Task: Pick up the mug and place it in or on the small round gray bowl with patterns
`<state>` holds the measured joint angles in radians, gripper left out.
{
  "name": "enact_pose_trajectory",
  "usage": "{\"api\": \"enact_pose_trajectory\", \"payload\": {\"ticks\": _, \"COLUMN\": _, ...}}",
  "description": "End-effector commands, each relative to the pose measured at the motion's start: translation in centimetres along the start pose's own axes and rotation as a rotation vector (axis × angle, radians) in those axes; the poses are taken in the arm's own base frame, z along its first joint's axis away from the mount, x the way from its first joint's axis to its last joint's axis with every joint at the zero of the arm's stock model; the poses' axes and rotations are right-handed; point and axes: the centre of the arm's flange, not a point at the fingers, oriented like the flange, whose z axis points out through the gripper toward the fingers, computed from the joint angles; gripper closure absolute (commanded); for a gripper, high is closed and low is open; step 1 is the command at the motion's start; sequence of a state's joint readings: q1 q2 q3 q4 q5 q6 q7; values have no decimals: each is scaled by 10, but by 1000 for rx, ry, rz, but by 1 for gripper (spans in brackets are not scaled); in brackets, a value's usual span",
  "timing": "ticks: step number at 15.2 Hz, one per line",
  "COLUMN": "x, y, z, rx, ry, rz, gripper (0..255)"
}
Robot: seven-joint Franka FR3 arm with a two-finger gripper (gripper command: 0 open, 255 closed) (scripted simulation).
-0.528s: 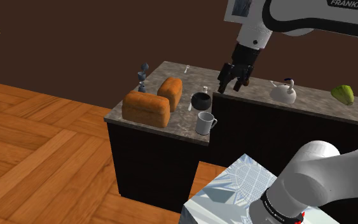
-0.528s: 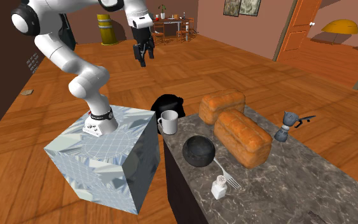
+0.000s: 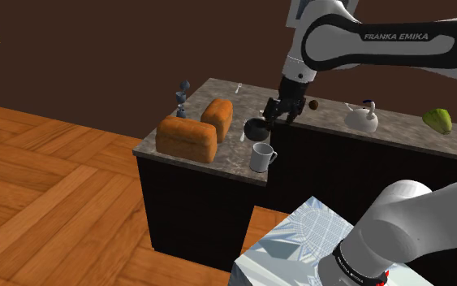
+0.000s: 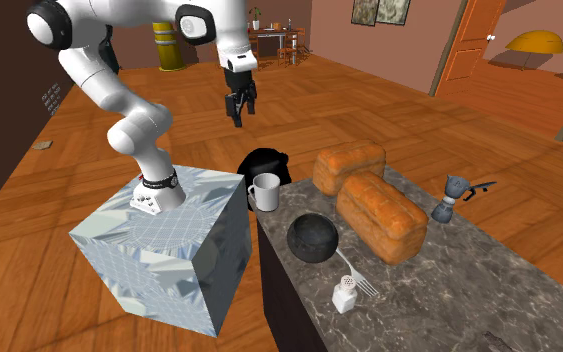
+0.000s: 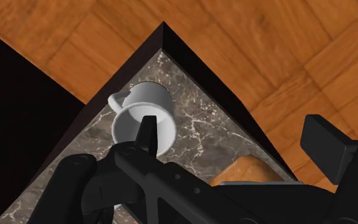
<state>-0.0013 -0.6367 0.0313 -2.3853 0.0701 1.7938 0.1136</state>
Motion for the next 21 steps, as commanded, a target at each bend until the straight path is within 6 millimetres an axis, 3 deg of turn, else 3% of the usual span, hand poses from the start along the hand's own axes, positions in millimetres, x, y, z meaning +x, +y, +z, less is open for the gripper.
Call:
{"api": "enact_pose_trajectory", "payload": {"ticks": 1, "x": 14, "y": -2, "z": 26, "rx": -17, "ry": -4, "rz": 11, "gripper": 0}}
{"api": "enact_pose_trajectory", "payload": {"ticks": 13, "x": 95, "y": 18, "z": 162, "rx": -120, "ry": -32, "rz": 75, "gripper": 0}}
{"api": "enact_pose_trajectory", "payload": {"ticks": 21, "x": 93, "y": 23, "z": 202, "rx": -120, "ry": -32, "rz": 75, "gripper": 0}}
